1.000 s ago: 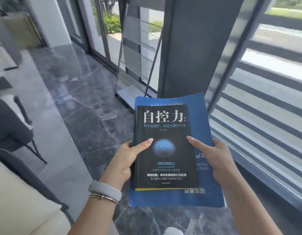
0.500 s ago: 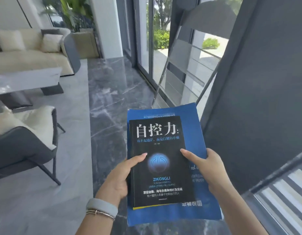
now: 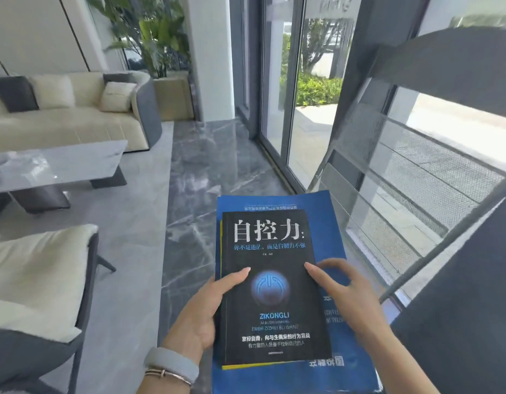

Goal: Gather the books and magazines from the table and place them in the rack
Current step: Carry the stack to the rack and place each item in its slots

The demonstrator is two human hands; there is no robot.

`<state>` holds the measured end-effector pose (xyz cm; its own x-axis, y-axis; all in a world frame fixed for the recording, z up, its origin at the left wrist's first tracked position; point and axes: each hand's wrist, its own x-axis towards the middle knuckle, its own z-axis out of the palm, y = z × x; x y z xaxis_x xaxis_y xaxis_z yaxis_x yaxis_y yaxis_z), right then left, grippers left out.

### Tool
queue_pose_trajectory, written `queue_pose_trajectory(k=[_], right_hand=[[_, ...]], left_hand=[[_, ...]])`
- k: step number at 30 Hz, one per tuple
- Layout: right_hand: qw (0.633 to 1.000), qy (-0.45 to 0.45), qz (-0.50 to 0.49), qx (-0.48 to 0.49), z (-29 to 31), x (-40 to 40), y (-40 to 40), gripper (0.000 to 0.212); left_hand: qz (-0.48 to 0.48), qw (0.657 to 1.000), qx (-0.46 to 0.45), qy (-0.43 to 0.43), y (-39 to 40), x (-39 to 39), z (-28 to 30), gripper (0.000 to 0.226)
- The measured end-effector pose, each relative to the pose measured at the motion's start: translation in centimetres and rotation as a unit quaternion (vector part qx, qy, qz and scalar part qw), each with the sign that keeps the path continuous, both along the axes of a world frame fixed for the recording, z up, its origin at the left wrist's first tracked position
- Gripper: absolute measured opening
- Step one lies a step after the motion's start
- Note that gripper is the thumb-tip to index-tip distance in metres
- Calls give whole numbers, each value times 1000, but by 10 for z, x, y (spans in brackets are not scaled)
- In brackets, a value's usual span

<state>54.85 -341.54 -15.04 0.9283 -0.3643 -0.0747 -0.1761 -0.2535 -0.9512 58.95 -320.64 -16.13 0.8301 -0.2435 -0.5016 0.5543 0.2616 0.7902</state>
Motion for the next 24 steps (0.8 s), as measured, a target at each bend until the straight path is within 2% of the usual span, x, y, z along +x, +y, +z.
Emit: queue_pose_trajectory(k=[5,10,12,15,16,20,24], right_hand=[[1000,12,-19,-4,21,111,-3,27],[998,55,-30,19,11,213,-22,44],[997,59,-42,36,3,248,-32,47],[992,46,-72,92,-3,308,-49,47],[990,38,-85,109,-7,332,-59,46],[981,13,-130,145,-2,422,-94,39],[964,-14,-187,190,13,484,-125,38]], left_hand=[[-37,999,4,-9,-9,117,15,48],[-75,997,10,-9,-33,228,9,51],[-83,996,13,16,-41,269,-2,62],[-89,996,32,5,-59,342,-17,92],[-97,995,40,1,-67,374,-24,95],[-129,991,23,-37,-111,476,-6,82],[-185,983,1,-18,-147,555,10,67]])
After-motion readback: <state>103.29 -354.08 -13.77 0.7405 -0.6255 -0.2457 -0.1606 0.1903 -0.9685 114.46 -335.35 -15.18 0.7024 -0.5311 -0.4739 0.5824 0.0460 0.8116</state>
